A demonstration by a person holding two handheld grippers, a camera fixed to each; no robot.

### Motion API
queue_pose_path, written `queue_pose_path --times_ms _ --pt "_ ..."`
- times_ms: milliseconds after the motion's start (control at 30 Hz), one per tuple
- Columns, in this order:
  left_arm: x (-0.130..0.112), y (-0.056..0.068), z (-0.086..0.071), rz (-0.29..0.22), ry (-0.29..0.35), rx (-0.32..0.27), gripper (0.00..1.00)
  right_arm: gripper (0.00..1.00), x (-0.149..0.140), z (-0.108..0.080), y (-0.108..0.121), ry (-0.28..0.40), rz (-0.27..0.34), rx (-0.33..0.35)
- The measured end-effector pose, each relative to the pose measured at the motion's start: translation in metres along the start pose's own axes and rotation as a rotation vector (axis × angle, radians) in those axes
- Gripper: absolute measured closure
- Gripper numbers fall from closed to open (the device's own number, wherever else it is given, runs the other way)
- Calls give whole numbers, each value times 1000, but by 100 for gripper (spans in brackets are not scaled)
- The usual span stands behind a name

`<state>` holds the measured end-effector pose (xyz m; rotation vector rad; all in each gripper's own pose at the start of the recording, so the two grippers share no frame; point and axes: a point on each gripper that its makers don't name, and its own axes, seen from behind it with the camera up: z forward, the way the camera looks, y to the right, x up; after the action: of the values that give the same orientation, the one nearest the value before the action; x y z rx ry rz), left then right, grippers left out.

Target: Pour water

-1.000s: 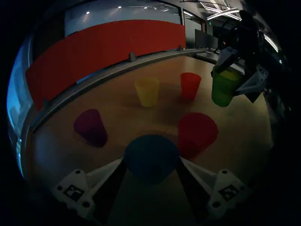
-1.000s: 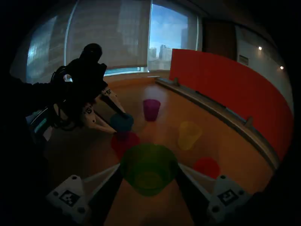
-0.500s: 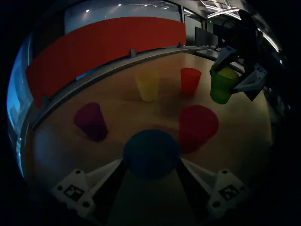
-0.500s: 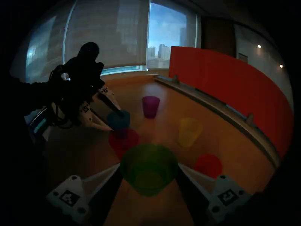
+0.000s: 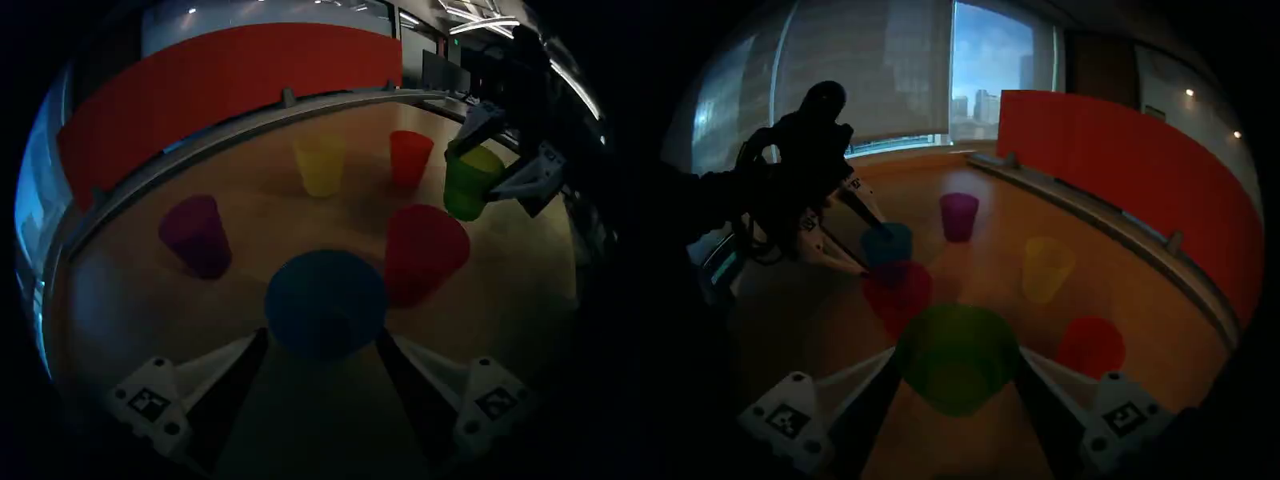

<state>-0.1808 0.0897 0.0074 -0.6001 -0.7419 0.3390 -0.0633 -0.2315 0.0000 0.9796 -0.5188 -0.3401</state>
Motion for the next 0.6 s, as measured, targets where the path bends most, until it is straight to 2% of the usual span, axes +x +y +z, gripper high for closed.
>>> queue_pose_path --times_ms 600 --pt "-13 -6 -30 -15 19 51 2 9 -22 20 -1 -15 27 2"
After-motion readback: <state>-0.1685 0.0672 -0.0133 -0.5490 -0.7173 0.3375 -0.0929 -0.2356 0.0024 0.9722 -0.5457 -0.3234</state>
